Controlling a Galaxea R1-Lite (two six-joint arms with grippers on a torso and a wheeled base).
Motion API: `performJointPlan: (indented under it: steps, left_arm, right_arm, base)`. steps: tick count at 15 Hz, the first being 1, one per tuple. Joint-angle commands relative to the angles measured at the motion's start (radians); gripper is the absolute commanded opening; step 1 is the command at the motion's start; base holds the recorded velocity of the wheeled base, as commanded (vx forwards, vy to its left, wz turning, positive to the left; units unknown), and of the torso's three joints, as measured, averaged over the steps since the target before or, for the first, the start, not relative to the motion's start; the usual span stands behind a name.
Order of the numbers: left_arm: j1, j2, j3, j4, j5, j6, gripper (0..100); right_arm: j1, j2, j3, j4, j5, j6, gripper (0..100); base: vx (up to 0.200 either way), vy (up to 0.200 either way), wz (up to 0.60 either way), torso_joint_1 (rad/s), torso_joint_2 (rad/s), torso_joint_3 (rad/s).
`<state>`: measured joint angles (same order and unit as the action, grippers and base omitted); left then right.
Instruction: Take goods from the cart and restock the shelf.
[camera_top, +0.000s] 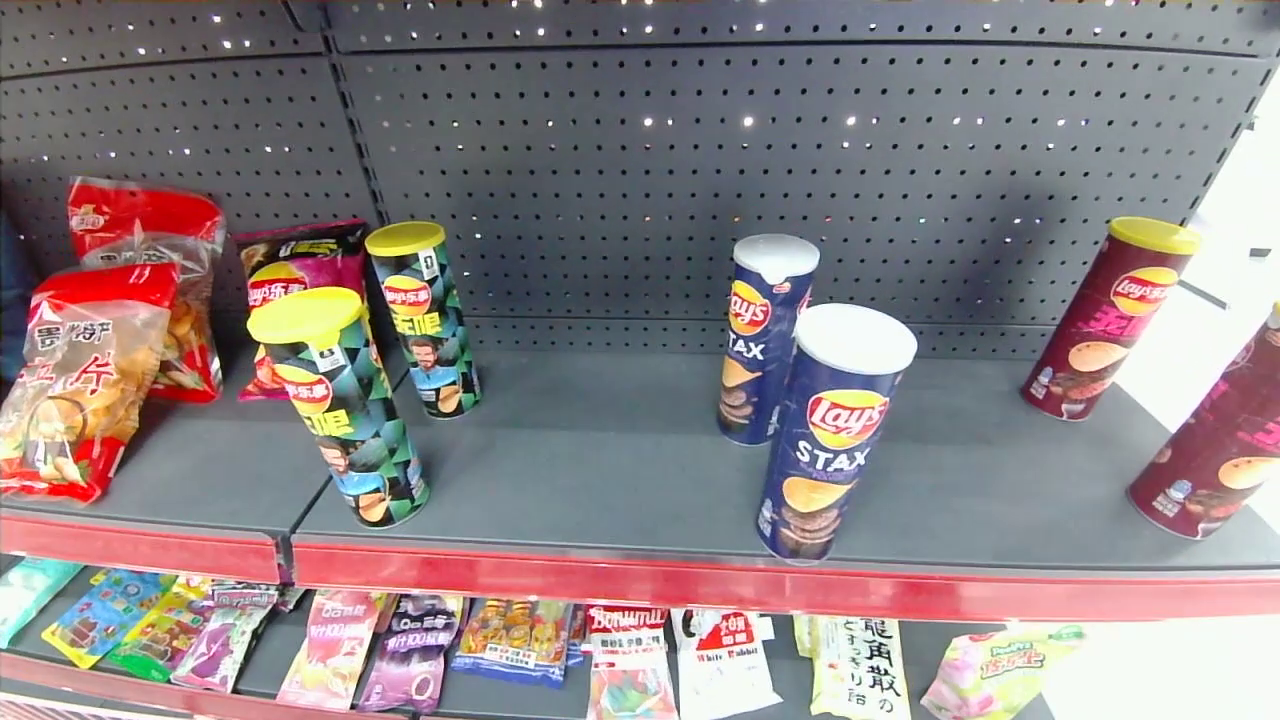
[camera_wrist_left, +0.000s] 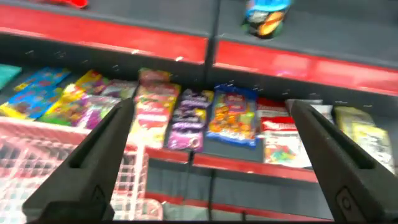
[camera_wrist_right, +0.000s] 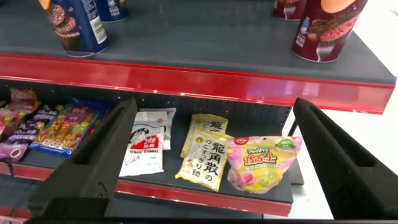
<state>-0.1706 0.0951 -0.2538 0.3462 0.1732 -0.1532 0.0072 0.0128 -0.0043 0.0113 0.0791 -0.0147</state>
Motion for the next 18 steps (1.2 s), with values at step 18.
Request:
performJointPlan:
  steps: [18]
  left_arm:
    - [-0.001,0.000,0.199,-0.273,0.103,0.119,100]
  right_arm:
    - [0.339,1.148,-0.528,-0.028,-0.061,0.004,100]
  base:
    - [0.000,0.000,0.00,0.000,0.00,0.000]
